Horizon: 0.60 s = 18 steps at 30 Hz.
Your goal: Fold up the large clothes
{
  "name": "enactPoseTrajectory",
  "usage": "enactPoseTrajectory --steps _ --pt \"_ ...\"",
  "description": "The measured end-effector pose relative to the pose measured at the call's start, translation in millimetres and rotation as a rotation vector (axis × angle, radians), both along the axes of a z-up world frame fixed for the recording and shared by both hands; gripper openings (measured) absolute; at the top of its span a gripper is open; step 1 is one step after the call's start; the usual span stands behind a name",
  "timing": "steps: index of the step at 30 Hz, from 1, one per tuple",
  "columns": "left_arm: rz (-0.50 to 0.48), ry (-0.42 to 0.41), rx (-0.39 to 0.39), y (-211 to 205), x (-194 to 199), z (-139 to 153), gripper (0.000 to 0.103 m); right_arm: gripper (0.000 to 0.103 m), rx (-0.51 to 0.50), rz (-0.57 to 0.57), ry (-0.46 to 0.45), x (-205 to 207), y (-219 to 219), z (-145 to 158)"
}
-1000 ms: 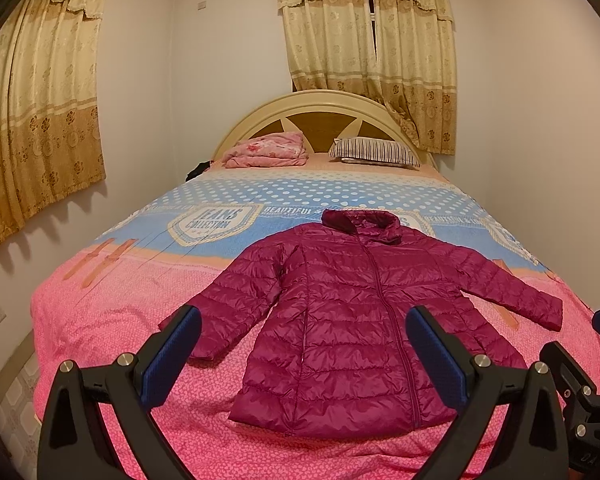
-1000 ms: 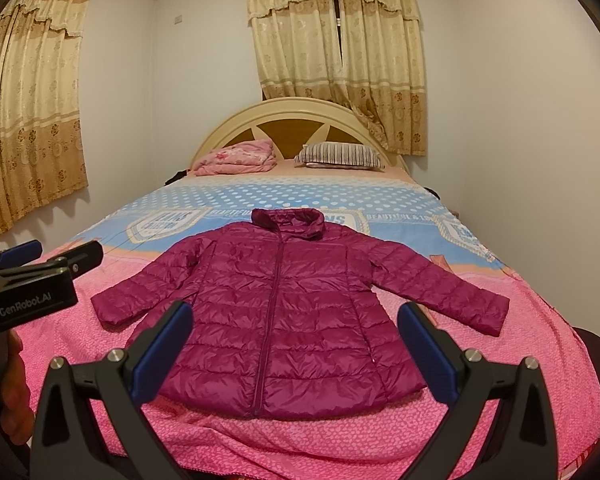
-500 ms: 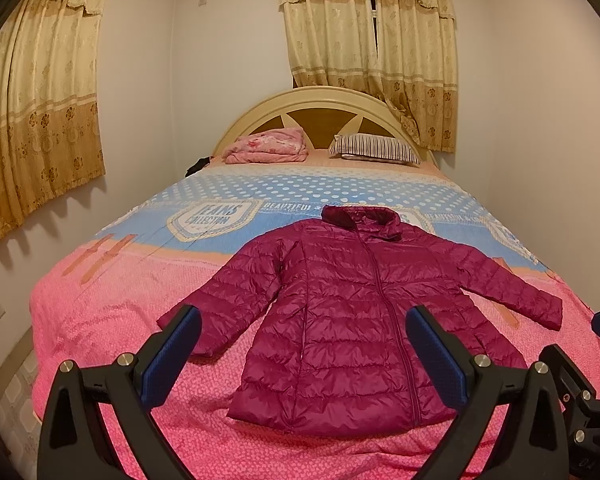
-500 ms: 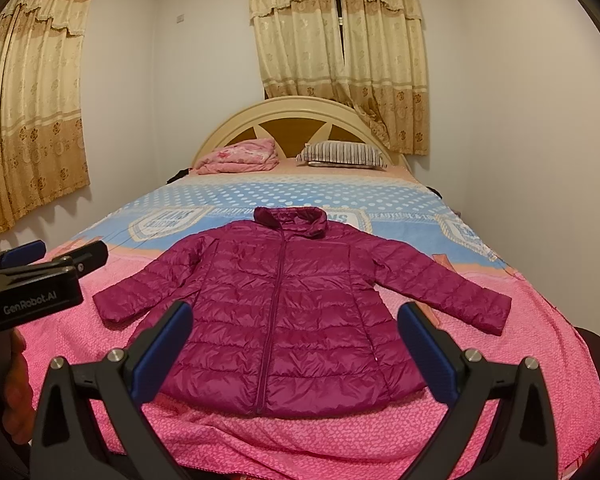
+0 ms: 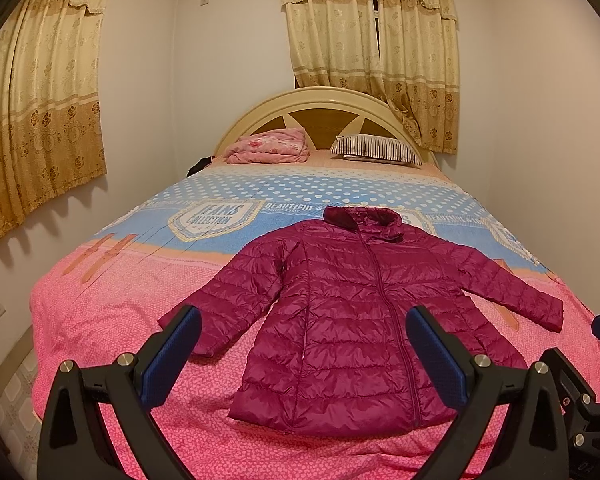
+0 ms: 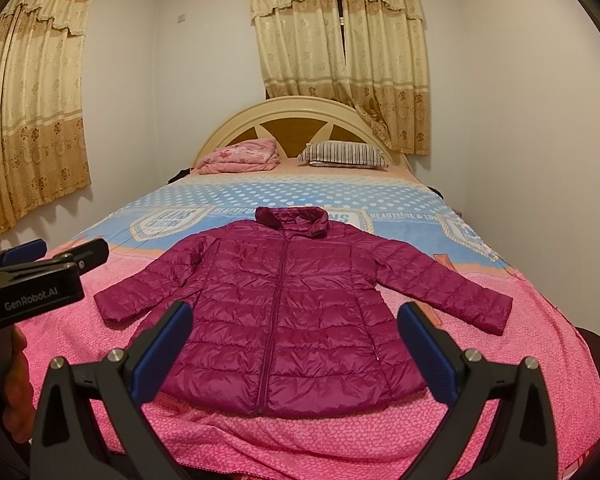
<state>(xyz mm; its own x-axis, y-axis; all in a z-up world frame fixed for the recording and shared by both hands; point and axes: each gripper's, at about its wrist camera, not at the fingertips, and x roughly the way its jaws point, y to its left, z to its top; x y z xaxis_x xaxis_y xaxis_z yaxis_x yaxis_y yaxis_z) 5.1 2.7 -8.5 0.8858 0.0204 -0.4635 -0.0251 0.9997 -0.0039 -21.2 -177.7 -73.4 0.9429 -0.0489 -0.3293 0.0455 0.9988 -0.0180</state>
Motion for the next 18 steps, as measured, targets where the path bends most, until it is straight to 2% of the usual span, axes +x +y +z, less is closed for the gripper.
enactPoseTrajectory --steps 18 --pt "0.013 0.027 0.000 4 13 -10 0.102 0.103 0.022 0.006 0.027 7 -2 -7"
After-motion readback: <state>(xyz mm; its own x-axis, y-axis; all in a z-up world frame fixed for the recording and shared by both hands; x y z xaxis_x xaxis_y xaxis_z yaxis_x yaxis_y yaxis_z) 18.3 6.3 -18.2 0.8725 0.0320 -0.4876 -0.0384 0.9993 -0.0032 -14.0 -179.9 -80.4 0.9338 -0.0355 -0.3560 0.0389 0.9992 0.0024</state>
